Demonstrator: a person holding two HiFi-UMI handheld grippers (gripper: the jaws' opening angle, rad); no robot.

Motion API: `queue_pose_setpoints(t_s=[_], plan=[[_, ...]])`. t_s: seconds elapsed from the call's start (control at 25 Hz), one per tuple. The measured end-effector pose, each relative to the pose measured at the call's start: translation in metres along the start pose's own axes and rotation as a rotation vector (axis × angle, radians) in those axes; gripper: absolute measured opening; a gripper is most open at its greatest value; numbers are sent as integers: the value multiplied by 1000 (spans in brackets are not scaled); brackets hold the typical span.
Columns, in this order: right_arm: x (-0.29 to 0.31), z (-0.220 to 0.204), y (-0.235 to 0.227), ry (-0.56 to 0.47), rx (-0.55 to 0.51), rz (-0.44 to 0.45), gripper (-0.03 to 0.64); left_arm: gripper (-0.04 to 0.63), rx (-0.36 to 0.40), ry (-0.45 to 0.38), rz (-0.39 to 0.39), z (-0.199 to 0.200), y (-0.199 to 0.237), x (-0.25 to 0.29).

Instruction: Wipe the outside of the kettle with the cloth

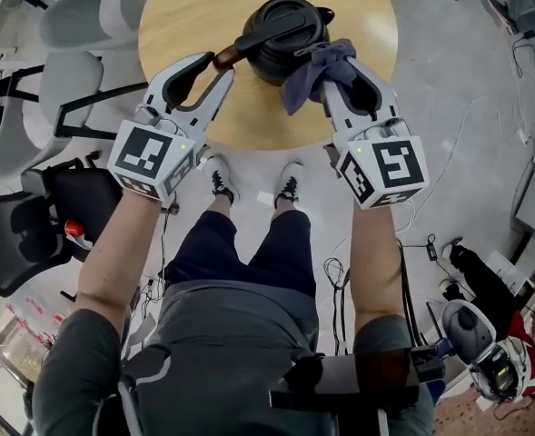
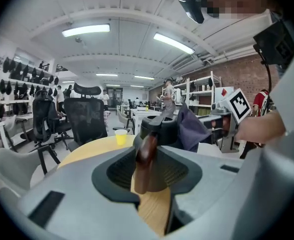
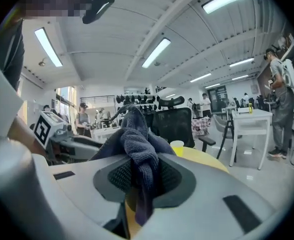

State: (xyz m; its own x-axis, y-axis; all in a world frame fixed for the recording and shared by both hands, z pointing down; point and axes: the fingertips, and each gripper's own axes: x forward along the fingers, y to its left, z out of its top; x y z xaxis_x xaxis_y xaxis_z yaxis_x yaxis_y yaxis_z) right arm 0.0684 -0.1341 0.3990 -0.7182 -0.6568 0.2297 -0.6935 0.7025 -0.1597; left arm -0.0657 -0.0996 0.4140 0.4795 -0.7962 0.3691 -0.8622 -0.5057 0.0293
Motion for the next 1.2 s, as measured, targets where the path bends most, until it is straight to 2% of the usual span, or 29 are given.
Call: queue_pose_setpoints(t_s=[0.08,0.2,0.48,0.72,0.92,1.08,1.2], plan=[[3,13,2,-17,-21,22,95,135,-6,-3,10,1,0,1],[9,8,-6,-10,-19,25,95,135,-2,-13,14,2,1,4],[7,-33,-28,-58,99,14,95,135,-6,-18,29,-1,2,4],[20,-97,-39,90,102,6,95,135,-33,18,57,-7,2,1],[33,-140,-45,193,94,2,95,135,-23,16,67,-7,3,2],[37,-154,-46,244,69,4,95,135,-19,19,74,-8,3,1],[34,-143,-48,242,62,4,95,135,-15,31,79,-7,2,1]])
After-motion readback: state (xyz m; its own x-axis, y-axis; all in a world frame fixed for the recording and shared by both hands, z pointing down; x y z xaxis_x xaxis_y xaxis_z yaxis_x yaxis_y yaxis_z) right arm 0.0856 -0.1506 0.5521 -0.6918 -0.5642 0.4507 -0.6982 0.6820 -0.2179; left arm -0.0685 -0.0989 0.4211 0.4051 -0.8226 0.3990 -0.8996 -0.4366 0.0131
